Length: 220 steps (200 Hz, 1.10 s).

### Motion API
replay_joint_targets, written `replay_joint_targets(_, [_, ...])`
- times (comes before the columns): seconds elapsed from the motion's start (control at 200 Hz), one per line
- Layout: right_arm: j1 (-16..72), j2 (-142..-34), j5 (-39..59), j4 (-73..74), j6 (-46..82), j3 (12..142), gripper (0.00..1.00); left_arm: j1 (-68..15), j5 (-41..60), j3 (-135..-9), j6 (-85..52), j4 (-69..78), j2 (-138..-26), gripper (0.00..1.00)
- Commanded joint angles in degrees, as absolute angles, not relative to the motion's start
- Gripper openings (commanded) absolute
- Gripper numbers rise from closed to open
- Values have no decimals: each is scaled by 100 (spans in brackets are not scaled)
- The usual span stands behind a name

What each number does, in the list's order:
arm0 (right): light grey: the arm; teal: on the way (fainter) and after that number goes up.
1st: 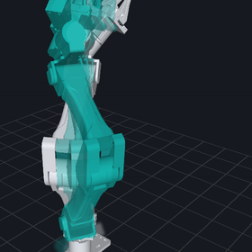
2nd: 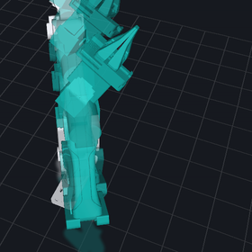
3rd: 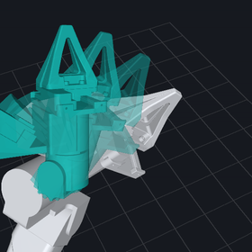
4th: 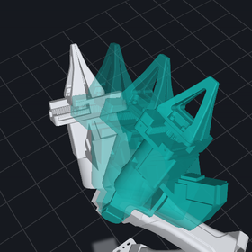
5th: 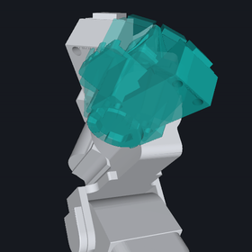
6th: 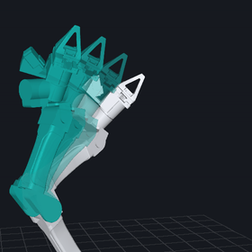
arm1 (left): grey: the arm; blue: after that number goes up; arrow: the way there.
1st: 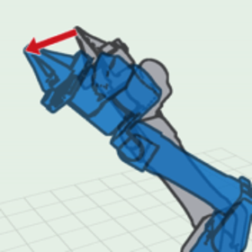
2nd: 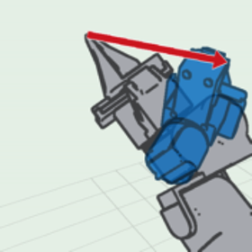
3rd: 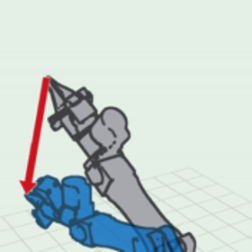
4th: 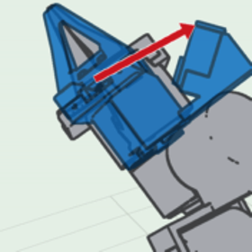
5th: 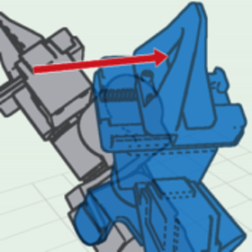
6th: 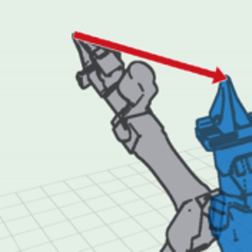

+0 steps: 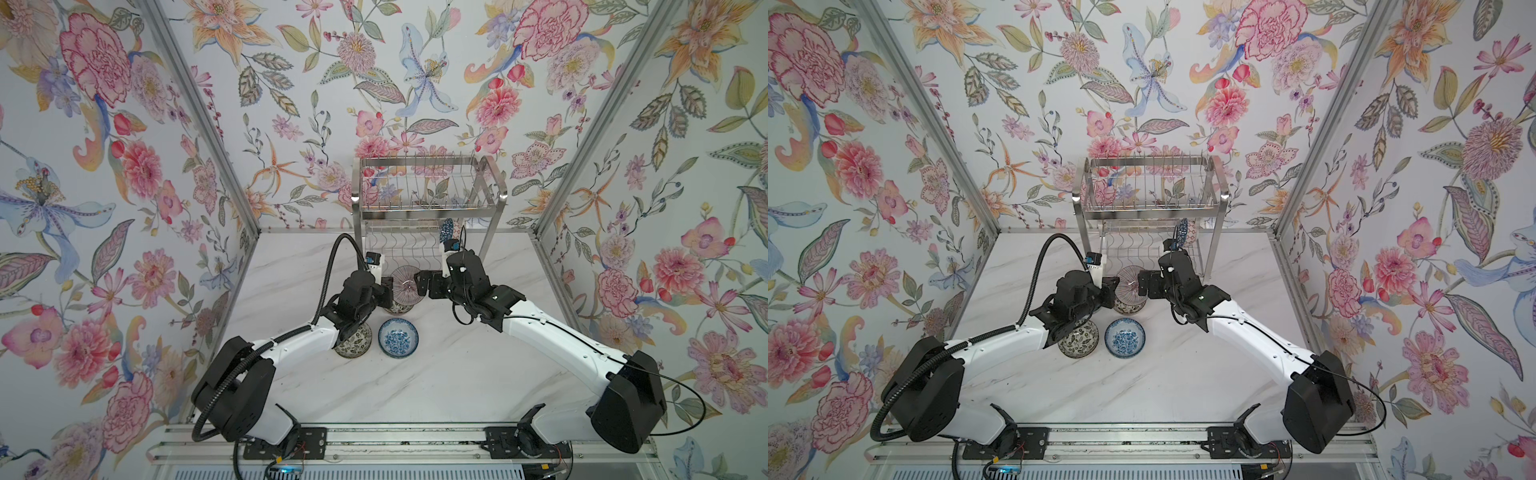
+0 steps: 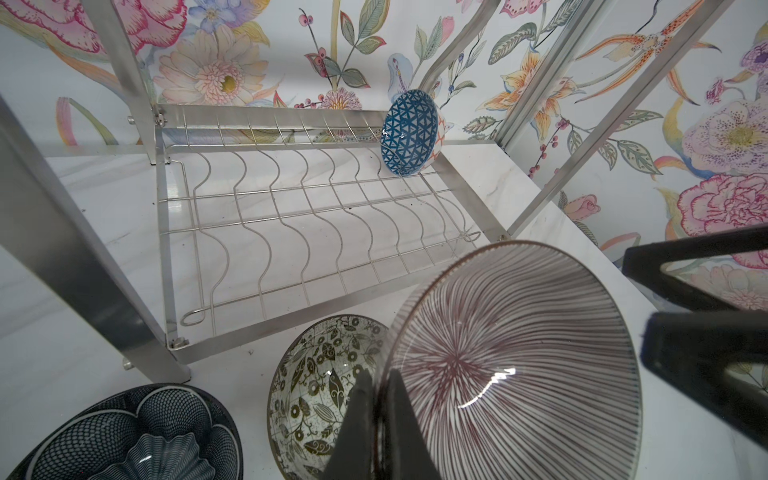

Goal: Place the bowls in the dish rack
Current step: 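Lift the striped bowl with the left gripper while the right gripper reaches to grasp it, then release the striped bowl from the left gripper and draw the left arm back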

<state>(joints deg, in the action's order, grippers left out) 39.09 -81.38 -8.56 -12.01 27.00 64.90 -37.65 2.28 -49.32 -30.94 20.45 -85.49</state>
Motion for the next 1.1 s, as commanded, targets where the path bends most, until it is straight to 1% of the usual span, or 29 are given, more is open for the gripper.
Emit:
replay_joint_targets(0.0, [3998,-8366,-967,-878,3048,6522,92,-3828,158,-4966,-3283,2718,-8454,0])
replay_joint_targets(0.115, [4042,-8568,-941,-809,3194,6520,84,-3815,219,-4999,-3322,2779,-8521,0])
replay_joint_targets(0.205, [4057,-8667,-957,-791,3257,6537,76,-3822,238,-4983,-3332,2826,-8528,0])
replay_joint_targets(0.29, [4053,-8723,-975,-792,3271,6546,64,-3824,255,-4968,-3337,2836,-8525,0])
replay_joint_targets(0.435, [4052,-8751,-1021,-794,3271,6556,37,-3829,289,-4931,-3344,2881,-8517,0])
replay_joint_targets(0.54, [4056,-8747,-1053,-791,3261,6561,12,-3836,323,-4917,-3357,2892,-8525,0])
replay_joint_targets(0.585, [4052,-8732,-1081,-792,3249,6565,0,-3832,340,-4927,-3340,2882,-8533,0])
replay_joint_targets(0.721, [4036,-8654,-1149,-807,3152,6574,0,-3825,287,-5067,-3175,2533,-8468,0])
replay_joint_targets(0.731, [4030,-8645,-1157,-813,3139,6574,0,-3828,254,-5088,-3141,2468,-8458,4])
replay_joint_targets(0.751, [4029,-8618,-1180,-822,3097,6579,0,-3824,197,-5141,-3063,2339,-8428,18])
replay_joint_targets(0.756, [4023,-8607,-1183,-824,3091,6581,0,-3819,186,-5159,-3039,2286,-8419,20])
replay_joint_targets(0.816, [4003,-8535,-1292,-865,2950,6600,0,-3774,19,-5431,-2664,1611,-8326,75])
replay_joint_targets(0.826, [3989,-8530,-1316,-873,2917,6607,0,-3767,-11,-5480,-2602,1484,-8300,81])
replay_joint_targets(0.836, [3988,-8522,-1331,-882,2889,6611,0,-3756,-40,-5525,-2520,1369,-8273,92])
replay_joint_targets(0.841, [3985,-8515,-1342,-885,2873,6610,0,-3750,-46,-5535,-2482,1304,-8254,96])
replay_joint_targets(0.846, [3983,-8503,-1357,-891,2860,6619,0,-3747,-67,-5563,-2441,1245,-8236,97])
replay_joint_targets(0.876, [3968,-8471,-1427,-933,2762,6635,0,-3708,-188,-5690,-2250,900,-8156,99])
replay_joint_targets(1.096, [3798,-8442,-1977,-1110,1904,6774,0,-3103,-690,-6369,-1257,-1268,-7193,99])
